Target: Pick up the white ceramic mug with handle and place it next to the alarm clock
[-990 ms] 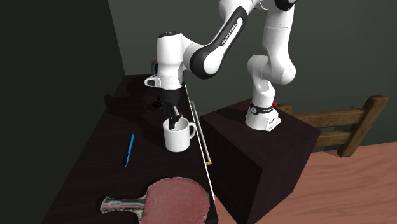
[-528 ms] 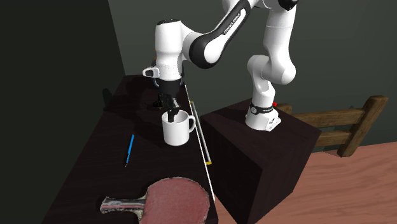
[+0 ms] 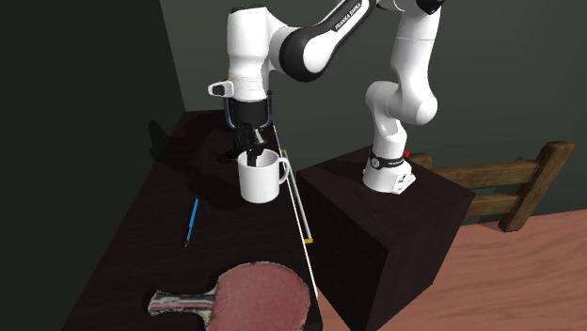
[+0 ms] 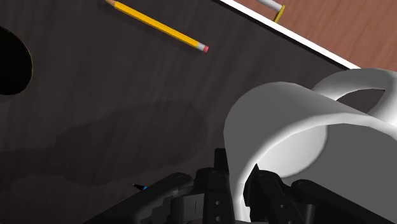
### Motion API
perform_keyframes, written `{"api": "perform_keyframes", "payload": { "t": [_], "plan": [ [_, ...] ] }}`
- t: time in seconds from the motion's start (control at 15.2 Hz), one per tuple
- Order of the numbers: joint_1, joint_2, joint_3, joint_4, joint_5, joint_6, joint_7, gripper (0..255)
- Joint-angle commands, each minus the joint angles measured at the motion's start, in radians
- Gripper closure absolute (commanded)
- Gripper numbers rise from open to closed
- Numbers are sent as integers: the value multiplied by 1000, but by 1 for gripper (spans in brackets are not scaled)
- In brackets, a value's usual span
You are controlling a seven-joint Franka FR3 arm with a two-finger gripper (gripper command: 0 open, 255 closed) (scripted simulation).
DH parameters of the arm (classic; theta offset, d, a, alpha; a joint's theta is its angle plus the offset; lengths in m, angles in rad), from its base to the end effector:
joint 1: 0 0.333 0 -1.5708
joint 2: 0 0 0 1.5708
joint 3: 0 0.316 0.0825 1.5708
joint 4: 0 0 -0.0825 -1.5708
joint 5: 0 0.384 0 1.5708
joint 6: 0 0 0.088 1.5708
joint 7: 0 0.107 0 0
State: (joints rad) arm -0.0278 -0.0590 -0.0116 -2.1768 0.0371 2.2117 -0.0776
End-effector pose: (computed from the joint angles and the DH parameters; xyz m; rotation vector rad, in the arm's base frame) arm 0.5319 -0.0198 0.4258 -3.1120 -0.0271 -0.1488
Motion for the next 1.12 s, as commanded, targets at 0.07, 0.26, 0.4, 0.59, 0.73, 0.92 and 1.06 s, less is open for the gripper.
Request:
{"api": "perform_keyframes", "payload": {
  "t": [0.07,0.26,0.4,0.59,0.73,0.92,1.06],
  "plan": [
    [-1,-16,-1,26,-1,-42,0,255],
    [-1,-29,-1,53,-2,-82,1,255],
    [-1,-37,-1,72,-3,-108,2,255],
    [-1,-47,-1,101,-4,-148,4,255],
    [-2,-52,-1,122,-4,-175,5,255],
    [-2,-59,-1,156,-5,-215,6,255],
    [-2,-63,-1,179,-5,-241,7,255]
  ]
}}
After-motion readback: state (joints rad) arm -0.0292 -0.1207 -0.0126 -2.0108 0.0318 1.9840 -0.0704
